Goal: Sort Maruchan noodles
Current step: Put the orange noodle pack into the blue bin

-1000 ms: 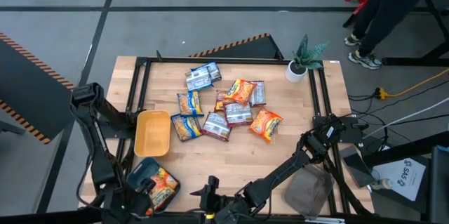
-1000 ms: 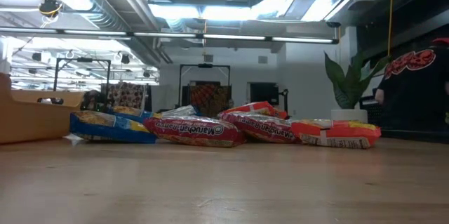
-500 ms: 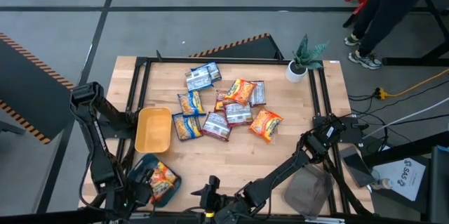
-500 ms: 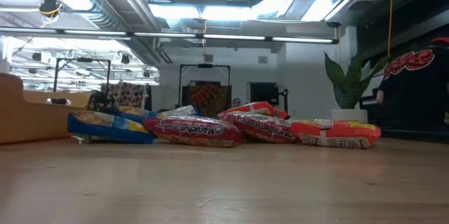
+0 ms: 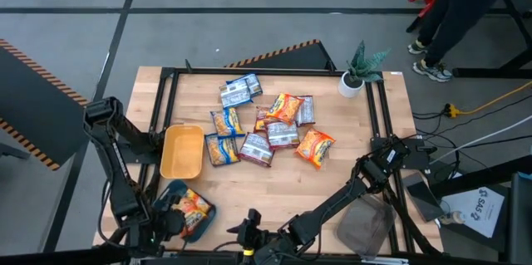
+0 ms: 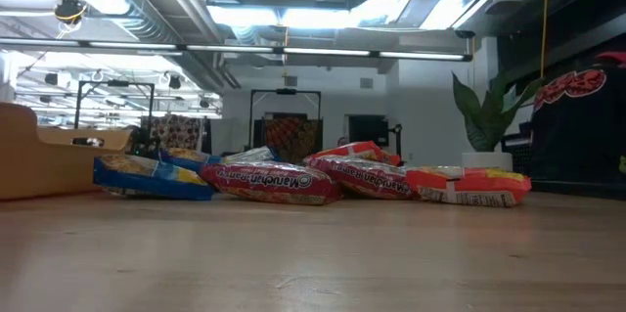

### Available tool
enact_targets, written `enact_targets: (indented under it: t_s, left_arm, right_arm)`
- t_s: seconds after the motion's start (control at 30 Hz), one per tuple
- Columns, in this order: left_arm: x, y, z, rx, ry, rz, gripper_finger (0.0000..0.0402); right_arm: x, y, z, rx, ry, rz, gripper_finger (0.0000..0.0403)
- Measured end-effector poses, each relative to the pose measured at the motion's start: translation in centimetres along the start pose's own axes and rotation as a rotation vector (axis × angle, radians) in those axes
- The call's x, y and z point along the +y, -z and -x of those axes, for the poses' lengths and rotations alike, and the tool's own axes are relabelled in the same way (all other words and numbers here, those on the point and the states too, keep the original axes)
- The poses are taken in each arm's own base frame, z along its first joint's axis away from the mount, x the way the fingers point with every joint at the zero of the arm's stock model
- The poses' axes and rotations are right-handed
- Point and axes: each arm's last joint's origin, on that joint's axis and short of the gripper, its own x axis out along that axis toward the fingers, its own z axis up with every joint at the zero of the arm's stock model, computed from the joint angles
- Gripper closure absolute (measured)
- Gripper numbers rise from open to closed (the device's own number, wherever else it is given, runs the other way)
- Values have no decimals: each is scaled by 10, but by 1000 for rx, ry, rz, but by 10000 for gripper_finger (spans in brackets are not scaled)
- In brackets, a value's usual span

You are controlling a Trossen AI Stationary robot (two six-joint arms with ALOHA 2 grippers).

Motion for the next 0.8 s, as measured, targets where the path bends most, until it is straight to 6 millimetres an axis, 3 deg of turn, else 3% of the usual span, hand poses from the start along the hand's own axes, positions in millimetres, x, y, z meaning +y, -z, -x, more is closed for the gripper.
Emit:
enact_targets:
  t_s: [0.17, 0.33, 0.53, 0.67, 0.8]
  left_arm:
    - [-7, -8, 9, -50, 9, 32, 393]
    - [-16, -25, 36, -147, -39, 27, 399]
    - [-6, -35, 64, -229, -261, -52, 400]
    - [1, -36, 61, -255, -335, -70, 401]
    - [0, -32, 45, -257, -373, -95, 401]
  right_arm:
    - [0, 0, 0, 8, -11, -36, 143]
    - [1, 0, 0, 18, -24, -72, 143]
    - [1, 0, 0, 16, -28, -83, 143]
    - [1, 0, 0, 19, -33, -87, 143]
    - [2, 1, 0, 34, -51, -108, 143]
